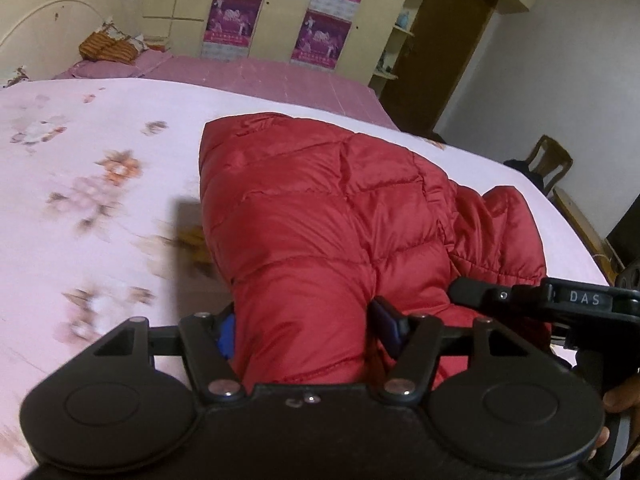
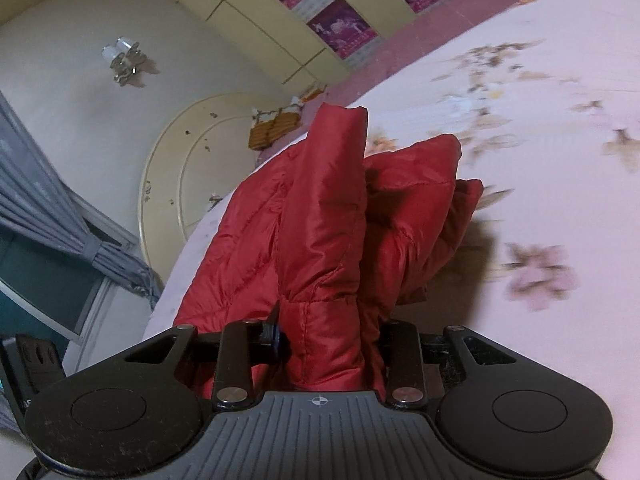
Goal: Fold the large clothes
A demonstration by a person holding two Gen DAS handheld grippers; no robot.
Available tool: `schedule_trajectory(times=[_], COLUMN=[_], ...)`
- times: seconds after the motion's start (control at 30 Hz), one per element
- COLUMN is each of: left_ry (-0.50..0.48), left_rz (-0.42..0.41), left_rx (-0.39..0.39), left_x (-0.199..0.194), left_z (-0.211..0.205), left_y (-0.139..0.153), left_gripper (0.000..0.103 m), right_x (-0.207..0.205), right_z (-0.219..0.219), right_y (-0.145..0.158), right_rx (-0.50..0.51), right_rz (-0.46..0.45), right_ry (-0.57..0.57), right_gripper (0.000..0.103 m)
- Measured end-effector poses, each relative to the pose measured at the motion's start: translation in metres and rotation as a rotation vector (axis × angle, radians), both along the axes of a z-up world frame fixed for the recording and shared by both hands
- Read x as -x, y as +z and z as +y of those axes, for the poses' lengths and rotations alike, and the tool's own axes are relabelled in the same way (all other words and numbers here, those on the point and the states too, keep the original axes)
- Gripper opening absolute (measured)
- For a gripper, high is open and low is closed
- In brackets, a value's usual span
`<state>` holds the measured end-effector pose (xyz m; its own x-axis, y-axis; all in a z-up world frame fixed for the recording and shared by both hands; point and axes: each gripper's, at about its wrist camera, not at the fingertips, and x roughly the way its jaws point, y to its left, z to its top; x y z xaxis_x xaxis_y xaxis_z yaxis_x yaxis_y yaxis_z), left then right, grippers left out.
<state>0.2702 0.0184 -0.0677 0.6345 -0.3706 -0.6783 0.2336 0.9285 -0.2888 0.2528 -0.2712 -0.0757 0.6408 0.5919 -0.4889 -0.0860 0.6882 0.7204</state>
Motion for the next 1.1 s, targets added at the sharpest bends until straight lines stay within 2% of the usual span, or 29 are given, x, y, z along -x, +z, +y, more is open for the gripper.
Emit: schedule_trajectory(times=[0.17, 0.27, 0.43, 0.57, 0.73, 0.8, 0.87, 0.97, 1.1], left_ry=[-0.02, -0.022, 0.016, 0.053, 0.068, 0.072, 0.061, 0.034, 0.02], left_rz=[-0.002, -0.004, -0.01, -0.02, -0.026, -0.037, -0.038, -0.063, -0.067], left_rx=[0.019, 0.011, -0.023, -0.041, -0.066, -0.112, -0.125, -0.166, -0.172], left_x=[-0.025, -0.047, -0.078, -0.101, -0.128, -0.136, -0.139, -0.137, -0.141], left_z=[0.081, 0.134, 0.196, 0.233, 0.261, 0.264, 0.268, 0.265, 0.269], left_y=[0.002, 0.002, 0.0, -0.004, -0.016, -0.027, -0.038, -0.044, -0.047], left_gripper=[0.064, 0.064, 0.064, 0.064, 0.064, 0.064, 0.067, 0.072, 0.074], right_x=[-0.011, -0.032, -0.077, -0.11, -0.145, -0.155, -0.162, -0.167, -0.168], right_z=[0.074, 0.122, 0.199, 0.244, 0.281, 0.288, 0.294, 0.294, 0.29], right_y=[0.012, 0.013, 0.005, -0.007, -0.027, -0.038, -0.048, -0.054, -0.056], right_rx=[0.01, 0.012, -0.004, -0.017, -0.018, -0.016, -0.005, 0.01, 0.029], right_rz=[0.005, 0.012, 0.02, 0.027, 0.047, 0.076, 0.095, 0.108, 0.123], right_ry=[-0.04, -0.039, -0.016, 0.012, 0.031, 0.031, 0.03, 0.025, 0.009], right_gripper=[0.033, 0.033, 0.033, 0.033, 0.033, 0.033, 0.034, 0.041, 0.049])
